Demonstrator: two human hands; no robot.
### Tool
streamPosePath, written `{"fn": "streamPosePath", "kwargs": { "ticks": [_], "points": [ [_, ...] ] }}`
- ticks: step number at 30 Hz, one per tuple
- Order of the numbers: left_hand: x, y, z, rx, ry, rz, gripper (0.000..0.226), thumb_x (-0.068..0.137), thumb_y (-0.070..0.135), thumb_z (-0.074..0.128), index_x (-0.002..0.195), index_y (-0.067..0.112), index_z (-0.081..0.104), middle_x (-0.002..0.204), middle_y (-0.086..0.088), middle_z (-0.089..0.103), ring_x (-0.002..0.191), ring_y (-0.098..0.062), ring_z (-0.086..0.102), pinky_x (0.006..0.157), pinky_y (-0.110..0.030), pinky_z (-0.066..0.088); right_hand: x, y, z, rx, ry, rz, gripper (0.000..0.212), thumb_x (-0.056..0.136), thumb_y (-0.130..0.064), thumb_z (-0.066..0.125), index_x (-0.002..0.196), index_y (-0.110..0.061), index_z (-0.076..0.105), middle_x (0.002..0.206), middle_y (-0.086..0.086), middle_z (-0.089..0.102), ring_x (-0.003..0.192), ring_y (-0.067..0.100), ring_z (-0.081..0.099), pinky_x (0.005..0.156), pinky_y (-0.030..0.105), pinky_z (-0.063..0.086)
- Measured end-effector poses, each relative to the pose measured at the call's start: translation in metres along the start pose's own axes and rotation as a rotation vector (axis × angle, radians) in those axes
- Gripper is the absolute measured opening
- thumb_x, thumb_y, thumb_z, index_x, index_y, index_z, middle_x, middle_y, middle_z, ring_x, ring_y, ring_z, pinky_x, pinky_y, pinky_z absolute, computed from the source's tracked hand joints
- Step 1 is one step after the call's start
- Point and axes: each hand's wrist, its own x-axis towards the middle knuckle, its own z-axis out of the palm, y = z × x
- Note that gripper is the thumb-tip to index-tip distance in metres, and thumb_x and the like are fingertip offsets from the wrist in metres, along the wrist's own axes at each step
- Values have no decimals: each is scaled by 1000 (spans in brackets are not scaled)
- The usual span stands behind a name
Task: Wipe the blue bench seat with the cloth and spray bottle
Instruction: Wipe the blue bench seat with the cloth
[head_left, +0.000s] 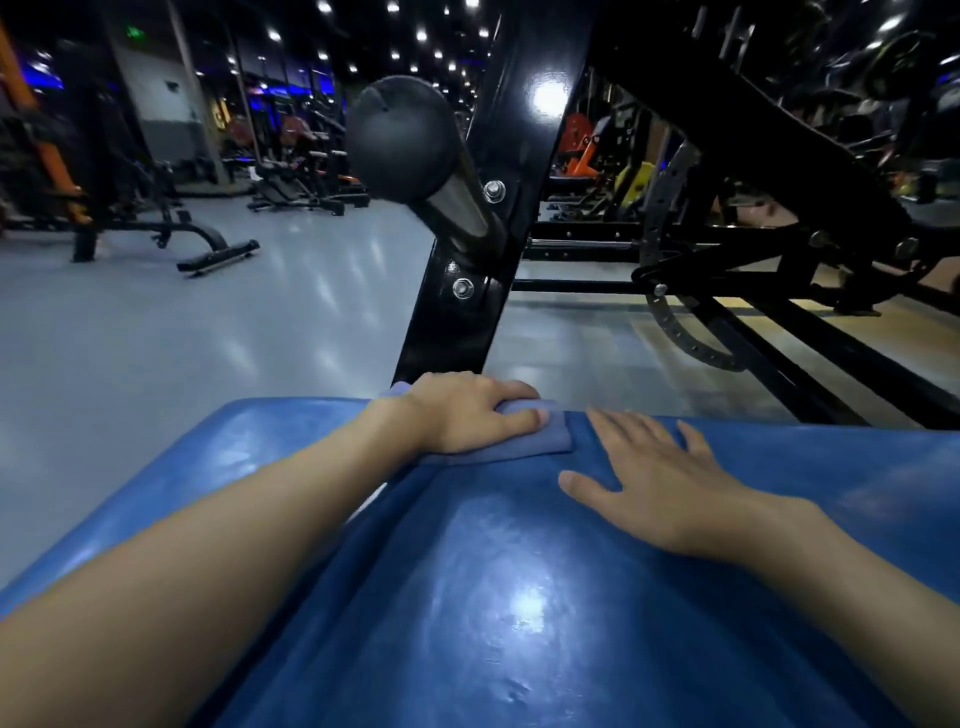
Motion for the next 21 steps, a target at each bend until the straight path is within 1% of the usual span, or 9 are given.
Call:
{"fn": "streamPosePath", "kwargs": {
  "ticks": [2, 4, 6, 8, 10, 12, 15, 19, 21],
  "points": [
    [-9, -22, -2, 0, 6, -15, 48, 84, 80, 26, 126, 62, 42, 124, 16, 62, 116, -16, 55, 100, -43, 41, 6, -14, -3, 3, 29, -29, 80, 92, -67, 19, 154, -21, -1, 161, -2, 11, 148, 14, 4, 118, 52, 0],
    [-20, -48, -5, 14, 11, -43, 51, 82, 82, 25, 126, 63, 41, 127, 17, 61, 118, -16, 55, 100, -42, 42, 13, -37, -3, 71, 33, -89, 78, 94, -65, 20, 154, -19, 2, 160, -2, 14, 147, 12, 4, 119, 50, -1],
    [-33, -78, -11, 34, 0, -93, 60, 78, 85, 20, 129, 61, 40, 133, 18, 58, 122, -16, 53, 102, -42, 40, 19, -59, 2, 98, 7, -121, 80, 92, -68, 17, 154, -20, 0, 161, -2, 10, 148, 12, -1, 118, 52, -5],
    [-45, -103, -16, 19, -3, -155, 68, 73, 88, 16, 129, 60, 42, 133, 18, 57, 124, -14, 52, 104, -42, 38, 24, -69, 9, 46, -6, -119, 83, 88, -73, 12, 154, -24, -3, 161, -1, 2, 147, 15, -8, 116, 56, -9],
    [-47, -105, -20, 22, -3, -191, 63, 78, 84, 20, 127, 56, 47, 130, 15, 60, 120, -15, 54, 100, -39, 40, 27, -70, 12, 15, 2, -108, 85, 86, -75, 11, 153, -25, -4, 161, -1, 1, 147, 16, -9, 115, 57, -9],
    [-36, -86, -18, 74, -2, -178, 56, 85, 76, 24, 125, 49, 52, 126, 9, 63, 115, -19, 56, 94, -39, 41, 28, -68, 13, 9, 7, -105, 87, 83, -76, 8, 153, -26, -7, 160, -2, 0, 147, 14, -10, 115, 57, -8],
    [-24, -57, -13, 69, 0, -132, 56, 84, 77, 24, 120, 47, 55, 121, 6, 65, 112, -22, 58, 94, -42, 43, 25, -70, 10, -5, -13, -101, 90, 79, -76, 5, 153, -27, -9, 160, -5, -1, 147, 13, -9, 116, 58, -6],
    [-35, -80, -17, 21, -3, -172, 51, 90, 75, 26, 126, 50, 51, 128, 8, 61, 118, -20, 54, 93, -39, 38, 22, -74, 2, -67, -30, -90, 82, 88, -71, 11, 153, -24, -5, 161, -3, 2, 148, 14, -9, 117, 56, -5],
    [-47, -105, -19, 27, -3, -217, 52, 89, 76, 24, 127, 51, 51, 130, 10, 60, 120, -19, 53, 93, -38, 36, 22, -85, 1, -56, -24, -141, 75, 94, -66, 13, 154, -24, -2, 163, -2, -2, 148, 14, -12, 117, 55, -7]
  ]
}}
